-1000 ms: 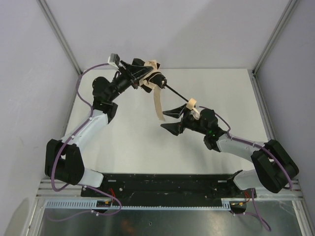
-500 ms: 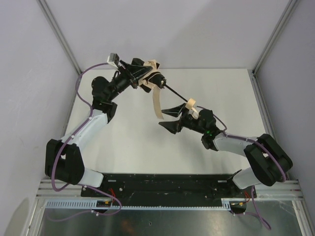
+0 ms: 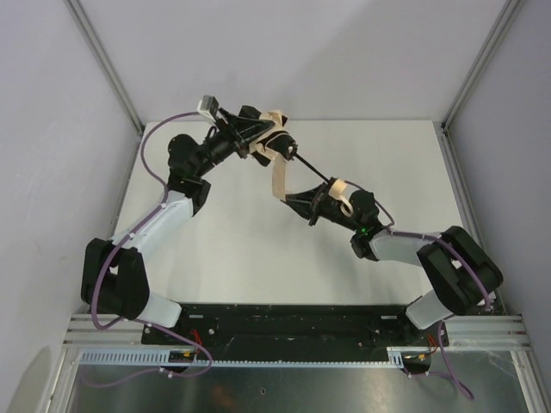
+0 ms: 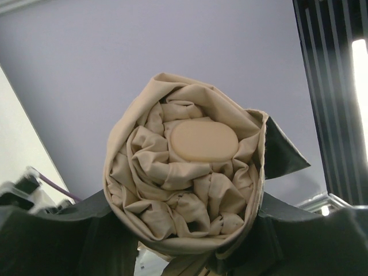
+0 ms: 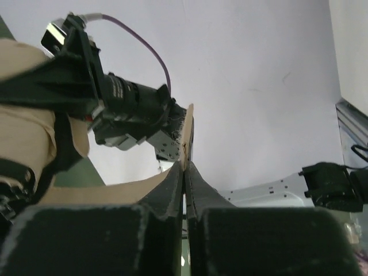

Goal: Put away the umbrella

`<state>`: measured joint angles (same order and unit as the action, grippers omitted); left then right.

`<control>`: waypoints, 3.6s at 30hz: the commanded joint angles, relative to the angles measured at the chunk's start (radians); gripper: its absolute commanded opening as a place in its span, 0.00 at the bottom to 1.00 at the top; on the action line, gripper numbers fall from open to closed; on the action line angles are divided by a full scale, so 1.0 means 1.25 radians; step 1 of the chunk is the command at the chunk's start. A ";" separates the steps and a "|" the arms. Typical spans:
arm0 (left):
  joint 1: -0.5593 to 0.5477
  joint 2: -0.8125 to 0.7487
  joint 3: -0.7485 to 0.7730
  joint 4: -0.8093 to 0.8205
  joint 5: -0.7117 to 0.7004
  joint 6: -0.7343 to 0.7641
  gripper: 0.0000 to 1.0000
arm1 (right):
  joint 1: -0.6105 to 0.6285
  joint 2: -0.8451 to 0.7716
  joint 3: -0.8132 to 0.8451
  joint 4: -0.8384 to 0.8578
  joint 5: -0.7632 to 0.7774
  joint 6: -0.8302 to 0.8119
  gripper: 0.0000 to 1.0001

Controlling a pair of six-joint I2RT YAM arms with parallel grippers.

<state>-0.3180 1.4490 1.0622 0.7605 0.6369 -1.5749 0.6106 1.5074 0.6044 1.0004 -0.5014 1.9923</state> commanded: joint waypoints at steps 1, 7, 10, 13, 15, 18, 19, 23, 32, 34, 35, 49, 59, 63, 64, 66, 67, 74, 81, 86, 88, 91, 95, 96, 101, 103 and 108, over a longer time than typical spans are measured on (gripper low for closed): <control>-0.048 -0.002 0.014 0.065 0.038 -0.049 0.00 | -0.038 0.058 0.052 0.137 0.000 -0.055 0.01; -0.118 -0.003 -0.060 0.065 0.083 -0.107 0.00 | -0.101 0.188 0.152 0.292 -0.041 -0.137 0.00; -0.136 -0.010 -0.142 0.043 0.102 -0.117 0.00 | -0.136 0.263 0.218 0.373 -0.091 -0.140 0.00; -0.140 -0.022 -0.200 -0.047 0.107 -0.066 0.00 | -0.162 0.276 0.248 0.384 -0.138 -0.178 0.00; -0.141 -0.025 -0.216 -0.110 0.110 -0.028 0.00 | -0.177 0.264 0.252 0.361 -0.160 -0.216 0.00; -0.140 -0.044 -0.220 -0.239 0.089 0.056 0.00 | -0.199 0.225 0.253 0.299 -0.187 -0.292 0.00; -0.140 -0.049 -0.211 -0.307 0.072 0.093 0.00 | -0.203 0.210 0.253 0.266 -0.194 -0.321 0.00; -0.129 -0.053 -0.140 -0.604 -0.004 0.228 0.00 | -0.204 0.140 0.253 0.124 -0.213 -0.499 0.00; -0.084 0.032 -0.155 -0.755 -0.049 0.253 0.00 | -0.132 0.008 0.277 -0.053 -0.171 -0.783 0.00; -0.078 0.051 -0.156 -0.761 -0.049 0.255 0.00 | -0.122 0.028 0.277 -0.001 -0.183 -0.730 0.00; -0.076 0.051 -0.161 -0.764 -0.056 0.245 0.00 | -0.118 0.042 0.274 0.044 -0.192 -0.683 0.00; -0.016 0.082 -0.167 -0.848 -0.124 0.219 0.00 | 0.029 0.071 0.174 0.341 -0.221 -0.359 0.00; -0.026 0.077 -0.120 -0.934 -0.183 0.287 0.00 | 0.062 0.109 0.214 -0.030 -0.284 -0.718 0.00; -0.059 0.036 -0.122 -0.958 -0.271 0.332 0.00 | 0.076 0.119 0.253 -0.207 -0.261 -0.870 0.00; -0.067 0.033 -0.123 -0.969 -0.287 0.337 0.00 | 0.082 0.115 0.264 -0.255 -0.251 -0.937 0.00; -0.078 0.046 -0.118 -0.985 -0.305 0.354 0.00 | 0.100 0.104 0.300 -0.389 -0.208 -1.089 0.00; -0.083 0.058 -0.110 -1.001 -0.319 0.364 0.00 | 0.110 0.104 0.320 -0.453 -0.184 -1.157 0.00; -0.117 0.124 -0.079 -1.050 -0.435 0.407 0.00 | 0.187 0.127 0.366 -0.599 -0.032 -1.424 0.00; -0.123 0.180 -0.072 -1.055 -0.436 0.452 0.00 | 0.294 0.168 0.360 -0.639 0.184 -1.622 0.00; -0.125 0.180 -0.067 -1.054 -0.406 0.481 0.00 | 0.305 0.167 0.349 -0.576 0.217 -1.622 0.00; -0.125 0.175 -0.064 -1.054 -0.400 0.486 0.00 | 0.311 0.171 0.349 -0.581 0.219 -1.651 0.00; -0.125 0.175 -0.061 -1.054 -0.400 0.494 0.00 | 0.317 0.176 0.349 -0.626 0.215 -1.702 0.00; -0.123 0.194 -0.056 -1.054 -0.397 0.507 0.00 | 0.335 0.187 0.349 -0.678 0.224 -1.758 0.00; -0.123 0.198 -0.053 -1.054 -0.394 0.510 0.00 | 0.343 0.188 0.349 -0.686 0.229 -1.764 0.00; -0.121 0.208 -0.044 -1.054 -0.384 0.514 0.00 | 0.298 0.143 0.329 -0.658 0.303 -1.699 0.00; -0.120 0.197 -0.045 -1.050 -0.379 0.518 0.00 | 0.261 0.088 0.282 -0.606 0.306 -1.665 0.00; -0.101 0.120 -0.050 -1.006 -0.316 0.523 0.00 | 0.224 -0.019 0.179 -0.513 0.289 -1.551 0.00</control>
<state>-0.4606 1.6924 0.9787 -0.5522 0.1642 -0.9489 0.9188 1.5967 0.8944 0.2256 -0.1658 -0.0700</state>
